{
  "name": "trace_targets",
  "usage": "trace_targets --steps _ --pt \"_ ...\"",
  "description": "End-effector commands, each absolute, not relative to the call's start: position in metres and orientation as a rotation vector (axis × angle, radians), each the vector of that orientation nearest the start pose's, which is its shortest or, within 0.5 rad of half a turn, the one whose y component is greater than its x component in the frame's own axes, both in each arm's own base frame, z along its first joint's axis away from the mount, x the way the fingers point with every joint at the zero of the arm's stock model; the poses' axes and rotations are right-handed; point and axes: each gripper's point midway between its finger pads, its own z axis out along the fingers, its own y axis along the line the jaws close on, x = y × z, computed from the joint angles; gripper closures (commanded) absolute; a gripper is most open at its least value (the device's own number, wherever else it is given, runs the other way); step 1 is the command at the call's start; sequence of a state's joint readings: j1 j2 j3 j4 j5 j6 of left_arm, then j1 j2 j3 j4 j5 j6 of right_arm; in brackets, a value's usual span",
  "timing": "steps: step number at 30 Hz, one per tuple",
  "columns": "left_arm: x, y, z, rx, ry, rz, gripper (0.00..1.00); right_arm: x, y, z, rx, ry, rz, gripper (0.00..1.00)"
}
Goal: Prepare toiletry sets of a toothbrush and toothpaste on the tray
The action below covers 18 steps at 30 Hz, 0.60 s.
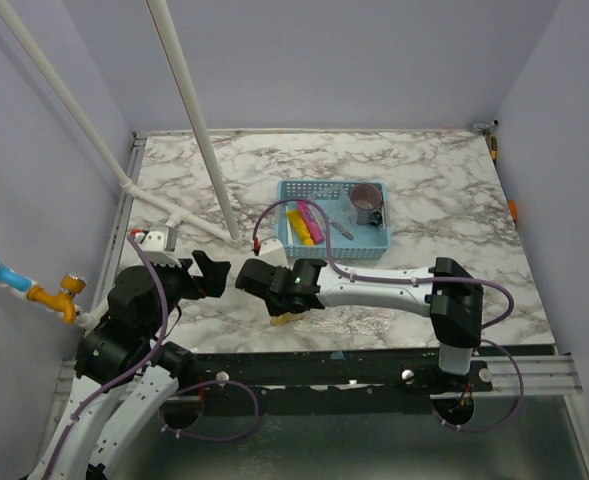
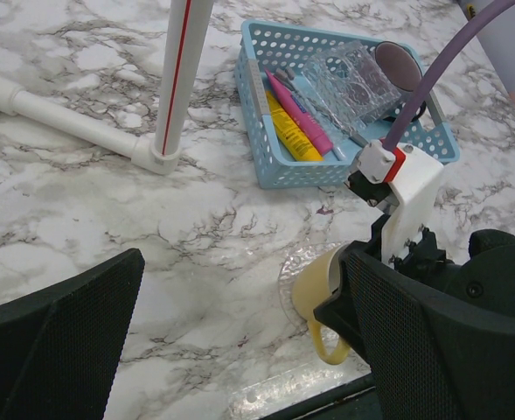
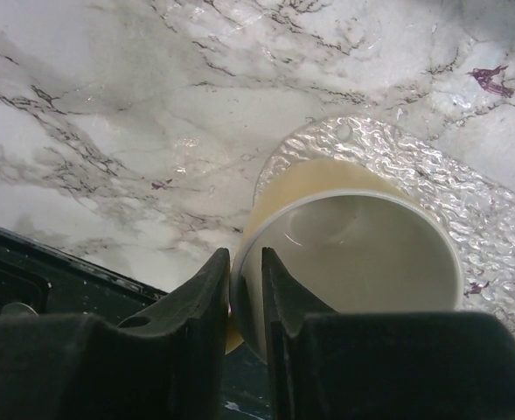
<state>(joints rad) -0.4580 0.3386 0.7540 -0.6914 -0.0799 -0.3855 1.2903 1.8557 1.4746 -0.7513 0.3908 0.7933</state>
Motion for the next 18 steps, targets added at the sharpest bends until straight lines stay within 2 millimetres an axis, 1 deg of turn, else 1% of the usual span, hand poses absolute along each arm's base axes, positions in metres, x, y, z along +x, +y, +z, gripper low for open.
trace_targets --steps 1,4,6,9,15,18 --pt "0.179 -0.086 0.246 -0.009 1.889 -0.494 0.01 0.159 0.403 0.103 -0.499 2.491 0.241 0.75" --pt "0.180 -0.087 0.245 -0.008 1.893 -0.494 0.01 0.161 0.404 0.110 -0.487 2.479 0.248 0.71" --pt "0.179 -0.087 0.246 -0.008 1.892 -0.494 0.01 0.163 0.405 0.118 -0.475 2.462 0.261 0.69" --pt "0.180 -0.087 0.245 -0.008 1.894 -0.493 0.01 0.168 0.403 0.133 -0.463 2.428 0.261 0.64" --pt "0.180 -0.088 0.245 -0.001 1.894 -0.499 0.01 0.186 0.382 0.162 -0.445 2.331 0.146 0.57" --pt "0.180 -0.087 0.245 -0.008 1.895 -0.492 0.01 0.195 0.372 0.177 -0.442 2.280 0.110 0.56"
